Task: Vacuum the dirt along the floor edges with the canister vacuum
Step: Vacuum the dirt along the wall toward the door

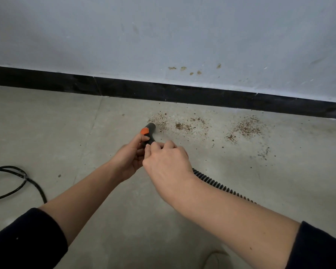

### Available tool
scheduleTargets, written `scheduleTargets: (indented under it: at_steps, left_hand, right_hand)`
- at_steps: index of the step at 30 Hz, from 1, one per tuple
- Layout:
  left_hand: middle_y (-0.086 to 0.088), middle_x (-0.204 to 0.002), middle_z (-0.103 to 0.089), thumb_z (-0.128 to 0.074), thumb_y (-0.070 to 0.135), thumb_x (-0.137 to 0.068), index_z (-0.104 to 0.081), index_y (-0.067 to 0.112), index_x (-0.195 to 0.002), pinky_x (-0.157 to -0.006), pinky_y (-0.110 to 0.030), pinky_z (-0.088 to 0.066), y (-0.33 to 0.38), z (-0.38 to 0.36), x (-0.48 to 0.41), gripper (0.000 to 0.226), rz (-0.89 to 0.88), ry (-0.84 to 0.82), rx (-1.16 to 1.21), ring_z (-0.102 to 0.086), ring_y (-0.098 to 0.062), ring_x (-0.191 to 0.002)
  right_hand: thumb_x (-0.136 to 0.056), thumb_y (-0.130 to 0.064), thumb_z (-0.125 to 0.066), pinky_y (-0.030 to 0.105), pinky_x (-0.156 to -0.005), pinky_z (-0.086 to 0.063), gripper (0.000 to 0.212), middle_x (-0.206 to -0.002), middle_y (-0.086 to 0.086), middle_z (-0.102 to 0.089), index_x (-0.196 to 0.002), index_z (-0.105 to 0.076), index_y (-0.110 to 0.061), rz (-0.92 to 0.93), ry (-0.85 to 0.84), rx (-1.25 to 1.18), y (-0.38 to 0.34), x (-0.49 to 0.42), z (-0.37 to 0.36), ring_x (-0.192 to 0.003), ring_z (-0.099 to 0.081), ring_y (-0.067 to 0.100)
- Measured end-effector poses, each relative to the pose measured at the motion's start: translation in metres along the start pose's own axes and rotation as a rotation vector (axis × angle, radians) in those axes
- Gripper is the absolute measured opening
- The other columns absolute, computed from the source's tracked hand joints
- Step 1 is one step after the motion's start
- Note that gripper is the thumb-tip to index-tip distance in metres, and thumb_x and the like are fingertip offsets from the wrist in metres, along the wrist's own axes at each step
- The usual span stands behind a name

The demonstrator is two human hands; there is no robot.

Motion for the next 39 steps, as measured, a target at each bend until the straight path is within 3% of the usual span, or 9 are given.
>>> scheduleTargets:
  at_steps: [8,17,26,39]
  left_hand:
    - [-0.001,-0.061,-0.034,-0.053,0.026,-0.091,-0.058,0.014,-0.078,-0.037,-0.018,-0.038,-0.007,-0.016,0.004,0.018,0.007,-0.010,-0.023,-0.036,-0.008,-0.041]
    - [0.002,-0.052,-0.033,-0.052,0.026,-0.091,-0.048,0.016,-0.063,-0.035,-0.017,-0.036,0.002,0.001,0.004,0.030,-0.005,0.047,-0.031,-0.034,-0.008,-0.039]
    - [0.010,-0.036,-0.040,-0.048,0.020,-0.096,-0.052,0.010,-0.078,-0.032,-0.014,-0.034,0.023,-0.013,-0.002,0.020,-0.059,0.076,-0.061,-0.039,-0.003,-0.028]
    - [0.003,-0.053,-0.030,-0.053,0.027,-0.090,-0.046,0.015,-0.066,-0.036,-0.018,-0.034,-0.006,-0.034,-0.006,0.028,0.048,-0.025,-0.082,-0.032,-0.008,-0.038]
  right_hand:
    - [-0.090,-0.004,-0.051,0.044,-0.078,-0.053,0.061,-0.129,0.023,-0.041,-0.146,-0.028,0.000,-0.033,-0.023,0.001,0.010,0.014,-0.006,-0.105,-0.049,0.041]
    - [-0.090,-0.007,-0.053,0.043,-0.079,-0.054,0.060,-0.129,0.020,-0.043,-0.145,-0.030,-0.001,-0.036,0.007,-0.023,0.004,0.001,-0.003,-0.105,-0.051,0.040]
    - [-0.091,-0.007,-0.052,0.044,-0.078,-0.054,0.062,-0.129,0.021,-0.041,-0.146,-0.025,0.003,-0.071,0.035,-0.049,0.019,-0.009,-0.008,-0.106,-0.050,0.042]
    - [-0.088,-0.004,-0.054,0.041,-0.070,-0.054,0.063,-0.125,0.023,-0.044,-0.144,-0.028,0.004,-0.097,-0.042,-0.029,0.029,0.017,-0.014,-0.101,-0.052,0.041]
Point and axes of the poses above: each hand's wrist, its own x-axis away from the middle knuckle, its own z-axis out of the back of the hand, y = z × x, the point moved 9 cm from there along -x, towards the middle knuckle
